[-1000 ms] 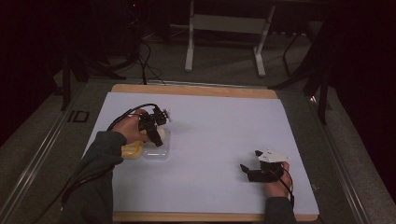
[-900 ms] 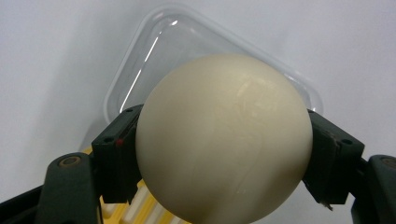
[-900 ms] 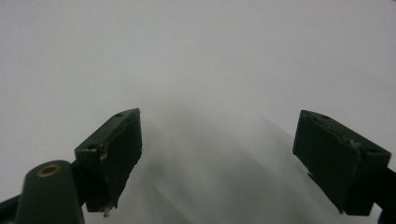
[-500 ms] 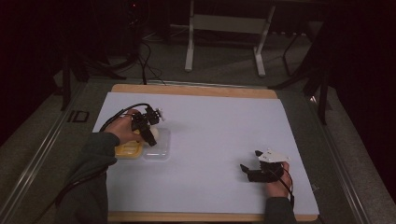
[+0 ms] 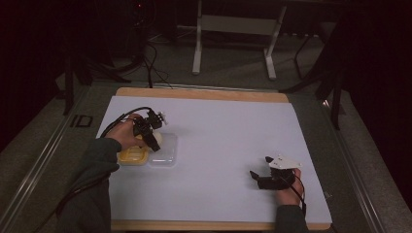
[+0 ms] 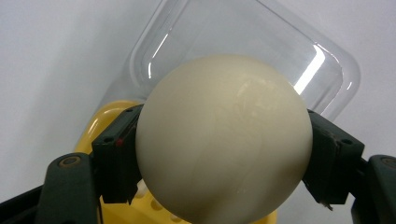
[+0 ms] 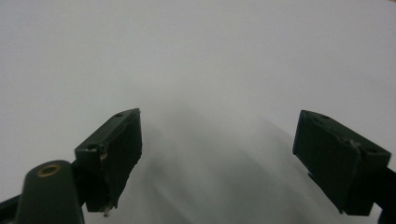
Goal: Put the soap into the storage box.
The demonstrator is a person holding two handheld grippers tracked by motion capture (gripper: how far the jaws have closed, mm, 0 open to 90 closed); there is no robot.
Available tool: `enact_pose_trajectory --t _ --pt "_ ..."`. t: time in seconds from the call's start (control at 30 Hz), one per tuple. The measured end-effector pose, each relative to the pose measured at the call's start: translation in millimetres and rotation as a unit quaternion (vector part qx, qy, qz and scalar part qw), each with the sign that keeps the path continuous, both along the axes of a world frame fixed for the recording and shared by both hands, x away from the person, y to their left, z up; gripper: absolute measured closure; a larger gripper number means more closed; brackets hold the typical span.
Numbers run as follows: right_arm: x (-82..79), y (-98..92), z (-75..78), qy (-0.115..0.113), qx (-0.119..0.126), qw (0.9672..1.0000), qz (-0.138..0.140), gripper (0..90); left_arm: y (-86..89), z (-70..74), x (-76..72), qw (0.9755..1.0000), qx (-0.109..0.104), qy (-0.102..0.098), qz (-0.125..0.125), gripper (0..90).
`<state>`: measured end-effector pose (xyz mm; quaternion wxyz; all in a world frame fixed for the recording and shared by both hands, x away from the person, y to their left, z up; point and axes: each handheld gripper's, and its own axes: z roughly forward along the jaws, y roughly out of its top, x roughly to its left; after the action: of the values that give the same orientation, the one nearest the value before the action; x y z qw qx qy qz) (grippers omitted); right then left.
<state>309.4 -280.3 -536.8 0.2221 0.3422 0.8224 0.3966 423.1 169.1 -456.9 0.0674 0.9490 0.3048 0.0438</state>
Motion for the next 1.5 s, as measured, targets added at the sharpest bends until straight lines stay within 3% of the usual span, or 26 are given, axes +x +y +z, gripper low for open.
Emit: enact_pose_trajectory --t 0.4,1.03,1.5 --pt "-0.1 0.1 0.0 0.0 0.0 1.0 0.001 15.6 16.7 -0.7 0.1 0.9999 0.002 0.004 0.015 25.6" --pt "-0.2 0.1 0.0 0.0 0.0 1.0 0.001 15.6 26.9 -0.5 -1.8 0.9995 0.009 -0.003 0.03 25.6" --pt "-0.2 0.1 0.0 0.0 0.0 1.0 0.0 15.6 35.5 1.0 -2.0 0.9991 0.002 -0.007 0.041 25.6"
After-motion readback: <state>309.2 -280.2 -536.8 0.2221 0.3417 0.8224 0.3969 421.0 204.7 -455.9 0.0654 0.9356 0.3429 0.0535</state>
